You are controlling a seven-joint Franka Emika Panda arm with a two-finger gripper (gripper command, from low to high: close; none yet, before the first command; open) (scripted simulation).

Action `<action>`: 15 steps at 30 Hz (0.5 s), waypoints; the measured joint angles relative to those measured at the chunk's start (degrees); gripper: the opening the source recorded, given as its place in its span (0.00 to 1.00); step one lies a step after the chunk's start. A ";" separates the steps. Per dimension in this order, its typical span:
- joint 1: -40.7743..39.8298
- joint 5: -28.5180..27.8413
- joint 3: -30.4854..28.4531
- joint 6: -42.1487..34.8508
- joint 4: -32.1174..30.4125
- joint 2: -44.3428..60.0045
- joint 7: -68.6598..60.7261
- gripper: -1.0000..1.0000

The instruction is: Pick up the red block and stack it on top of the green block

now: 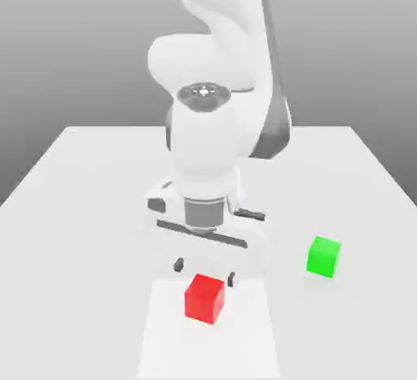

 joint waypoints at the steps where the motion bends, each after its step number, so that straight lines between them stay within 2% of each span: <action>1: 0.54 -0.76 -0.72 1.44 0.22 1.71 0.55 0.50; 3: 1.89 -2.18 -2.42 4.37 0.63 5.20 1.53 0.50; 4: 2.26 -2.53 -2.88 5.14 0.73 6.11 1.77 0.00; 10: 2.41 -2.87 -3.08 5.59 0.78 6.57 2.04 0.00; 15: 0.77 0.35 -0.66 0.09 -0.02 0.03 -0.21 0.00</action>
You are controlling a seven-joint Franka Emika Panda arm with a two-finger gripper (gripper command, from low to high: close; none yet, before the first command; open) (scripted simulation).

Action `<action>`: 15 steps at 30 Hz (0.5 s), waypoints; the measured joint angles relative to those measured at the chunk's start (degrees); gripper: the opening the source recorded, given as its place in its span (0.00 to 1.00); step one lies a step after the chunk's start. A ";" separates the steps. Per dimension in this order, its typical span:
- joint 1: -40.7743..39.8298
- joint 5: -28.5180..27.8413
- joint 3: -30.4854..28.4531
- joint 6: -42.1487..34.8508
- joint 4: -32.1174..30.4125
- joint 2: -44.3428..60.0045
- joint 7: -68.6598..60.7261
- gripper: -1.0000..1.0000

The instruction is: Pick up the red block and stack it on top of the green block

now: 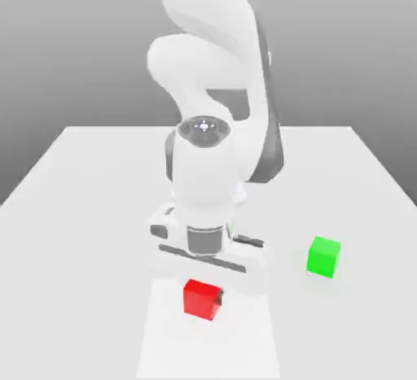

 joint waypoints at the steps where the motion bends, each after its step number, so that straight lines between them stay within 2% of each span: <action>1: -0.10 0.77 0.28 -1.41 -0.24 -1.66 -0.57 0.00; 6: 1.01 3.80 2.20 -7.75 -1.66 -9.34 -3.01 0.00; 15: 17.07 11.20 11.15 -13.63 -5.11 -19.25 -9.30 0.00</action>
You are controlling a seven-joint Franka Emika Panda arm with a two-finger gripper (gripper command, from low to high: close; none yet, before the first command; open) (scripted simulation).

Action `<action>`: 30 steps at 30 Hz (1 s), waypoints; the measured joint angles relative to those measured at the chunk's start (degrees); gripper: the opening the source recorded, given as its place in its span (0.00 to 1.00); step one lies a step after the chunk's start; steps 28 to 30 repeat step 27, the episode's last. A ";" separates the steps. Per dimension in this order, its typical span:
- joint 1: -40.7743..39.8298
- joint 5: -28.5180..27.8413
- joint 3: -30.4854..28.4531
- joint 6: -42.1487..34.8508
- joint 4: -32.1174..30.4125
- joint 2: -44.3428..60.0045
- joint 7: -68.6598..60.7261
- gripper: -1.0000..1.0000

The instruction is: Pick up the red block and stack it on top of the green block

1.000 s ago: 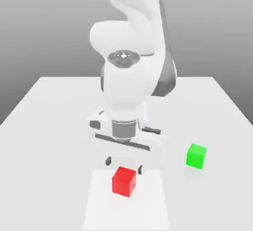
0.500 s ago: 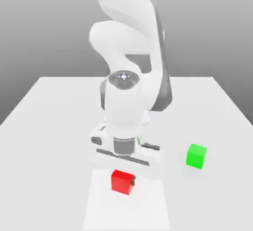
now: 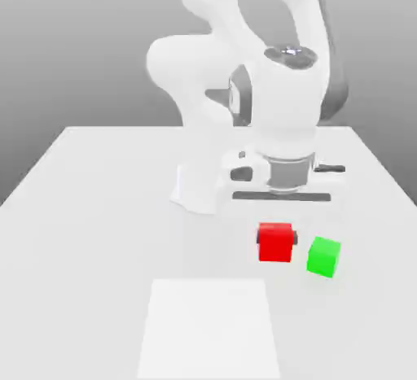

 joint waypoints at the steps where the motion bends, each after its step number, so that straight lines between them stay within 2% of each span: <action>1: 1.86 0.77 0.91 -0.36 -0.46 -0.82 -0.68 0.00; 6: 10.82 4.25 5.25 -0.94 -2.88 -3.67 -3.86 0.00; 10: 11.28 3.32 6.66 1.74 -3.18 -1.53 -3.43 0.00; 18: 8.79 -2.04 7.90 8.49 -3.03 5.38 0.12 0.00; 25: 7.06 -10.21 7.11 14.34 -2.92 12.09 5.87 0.00; 26: 6.91 -11.49 6.88 15.04 -2.90 12.94 6.81 1.00; 30: 6.80 -11.49 6.88 15.04 -2.90 12.94 6.81 1.00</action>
